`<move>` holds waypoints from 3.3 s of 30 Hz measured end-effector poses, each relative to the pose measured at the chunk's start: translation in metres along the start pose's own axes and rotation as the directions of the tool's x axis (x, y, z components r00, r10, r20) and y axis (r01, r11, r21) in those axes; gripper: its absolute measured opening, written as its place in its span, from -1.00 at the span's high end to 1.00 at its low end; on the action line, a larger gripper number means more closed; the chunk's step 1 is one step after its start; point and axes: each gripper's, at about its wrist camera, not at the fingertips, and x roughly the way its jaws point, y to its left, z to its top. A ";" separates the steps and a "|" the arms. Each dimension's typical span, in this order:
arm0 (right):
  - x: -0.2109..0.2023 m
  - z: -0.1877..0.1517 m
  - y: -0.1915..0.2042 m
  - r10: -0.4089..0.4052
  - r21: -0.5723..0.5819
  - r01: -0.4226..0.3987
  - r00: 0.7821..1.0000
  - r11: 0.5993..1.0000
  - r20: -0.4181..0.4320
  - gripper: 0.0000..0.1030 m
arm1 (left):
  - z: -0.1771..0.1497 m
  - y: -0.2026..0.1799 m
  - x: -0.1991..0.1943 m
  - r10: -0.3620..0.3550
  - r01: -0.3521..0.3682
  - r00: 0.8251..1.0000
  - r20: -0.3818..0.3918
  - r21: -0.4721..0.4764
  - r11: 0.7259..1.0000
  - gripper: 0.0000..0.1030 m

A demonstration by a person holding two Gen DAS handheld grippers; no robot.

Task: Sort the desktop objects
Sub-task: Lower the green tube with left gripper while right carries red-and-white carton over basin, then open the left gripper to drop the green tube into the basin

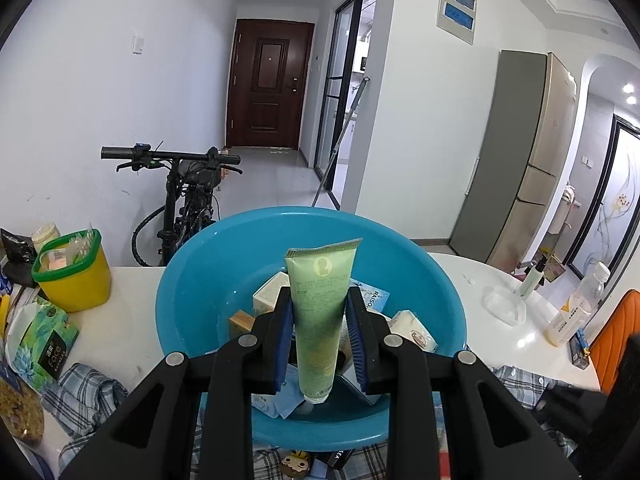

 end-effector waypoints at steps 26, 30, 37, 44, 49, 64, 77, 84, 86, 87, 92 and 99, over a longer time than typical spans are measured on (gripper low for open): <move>0.028 0.121 -0.075 -0.195 0.106 0.178 0.963 0.978 0.183 -0.73 | 0.010 0.021 -0.019 0.030 -0.028 0.998 0.049 -0.041 0.999 0.46; 0.041 0.108 -0.080 -0.219 0.124 0.197 0.956 0.973 0.197 -0.73 | 0.011 0.023 -0.019 0.028 -0.026 0.998 0.057 -0.035 0.999 0.46; 0.038 0.104 -0.080 -0.230 0.124 0.210 0.955 0.970 0.185 -0.73 | 0.007 0.022 -0.007 0.037 -0.036 0.998 0.043 -0.024 0.999 0.46; 0.039 0.104 -0.078 -0.225 0.120 0.205 0.956 0.971 0.188 -0.73 | 0.004 0.019 -0.004 0.037 -0.036 0.998 0.041 -0.016 0.999 0.46; 0.039 0.106 -0.079 -0.227 0.127 0.205 0.955 0.971 0.191 -0.73 | 0.004 0.015 -0.004 0.039 -0.038 0.998 0.045 -0.013 0.999 0.46; 0.034 0.103 -0.082 -0.230 0.141 0.204 0.952 0.969 0.201 -0.73 | 0.006 0.015 -0.014 0.018 -0.016 0.997 0.078 -0.025 1.000 0.46; 0.036 0.103 -0.079 -0.217 0.128 0.194 0.957 0.973 0.195 -0.73 | 0.005 0.022 -0.006 0.020 -0.016 0.997 0.079 -0.044 0.999 0.39; 0.036 0.103 -0.077 -0.213 0.126 0.192 0.958 0.973 0.192 -0.73 | 0.006 0.036 -0.005 0.167 -0.156 0.980 0.107 -0.096 0.983 -1.00; 0.034 0.103 -0.078 -0.217 0.128 0.194 0.957 0.973 0.194 -0.73 | 0.007 0.040 -0.003 0.162 -0.151 0.981 0.103 -0.110 0.982 -1.00; 0.034 0.103 -0.077 -0.215 0.128 0.193 0.957 0.973 0.193 -0.73 | 0.007 0.041 -0.001 0.161 -0.150 0.982 0.097 -0.111 0.982 -1.00; 0.035 0.103 -0.078 -0.218 0.127 0.196 0.957 0.972 0.191 -0.73 | 0.006 0.044 0.013 0.155 -0.148 0.985 0.072 -0.100 0.984 -1.00; 0.035 0.102 -0.079 -0.221 0.131 0.198 0.956 0.971 0.192 -0.73 | -0.001 0.044 0.013 0.150 -0.144 0.986 0.072 -0.084 0.986 -1.00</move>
